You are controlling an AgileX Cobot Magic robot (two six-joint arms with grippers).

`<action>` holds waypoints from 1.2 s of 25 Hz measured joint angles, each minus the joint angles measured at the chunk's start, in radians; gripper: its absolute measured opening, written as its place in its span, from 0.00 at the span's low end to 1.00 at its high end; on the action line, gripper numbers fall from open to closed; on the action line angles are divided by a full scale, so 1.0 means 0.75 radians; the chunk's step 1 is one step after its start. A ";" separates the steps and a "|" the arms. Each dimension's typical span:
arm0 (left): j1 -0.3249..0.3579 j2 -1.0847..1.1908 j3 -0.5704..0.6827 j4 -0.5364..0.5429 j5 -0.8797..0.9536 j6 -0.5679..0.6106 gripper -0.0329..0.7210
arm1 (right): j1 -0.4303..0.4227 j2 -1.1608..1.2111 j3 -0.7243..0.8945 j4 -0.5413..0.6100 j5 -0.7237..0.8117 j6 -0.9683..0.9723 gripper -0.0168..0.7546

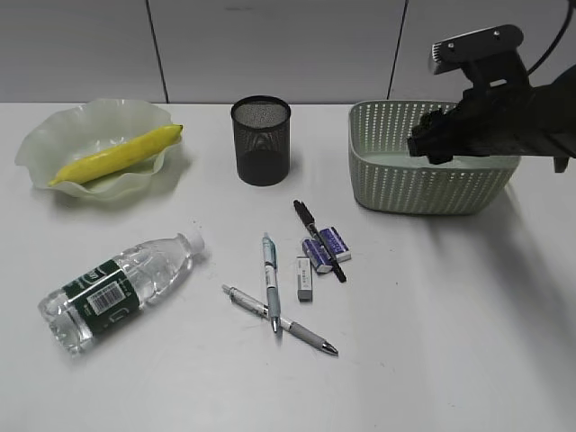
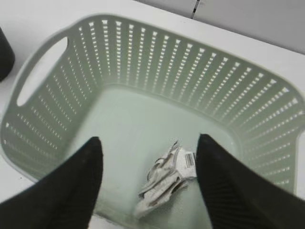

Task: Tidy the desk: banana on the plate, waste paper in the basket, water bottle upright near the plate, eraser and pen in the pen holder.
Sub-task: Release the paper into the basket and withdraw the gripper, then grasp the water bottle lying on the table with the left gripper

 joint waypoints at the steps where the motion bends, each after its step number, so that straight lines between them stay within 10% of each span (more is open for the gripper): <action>1: 0.000 0.000 0.000 0.000 0.000 0.000 0.65 | 0.000 -0.022 0.000 0.001 0.010 0.000 0.73; 12: 0.000 0.000 0.000 0.000 0.000 0.000 0.65 | 0.000 -0.548 0.000 -0.104 0.708 0.054 0.73; 20: 0.000 0.000 0.000 0.000 0.000 0.000 0.65 | 0.000 -0.977 0.015 -0.795 1.299 0.890 0.72; 30: 0.000 0.000 0.000 0.000 0.000 0.000 0.64 | 0.000 -1.702 0.335 -1.118 1.635 1.182 0.72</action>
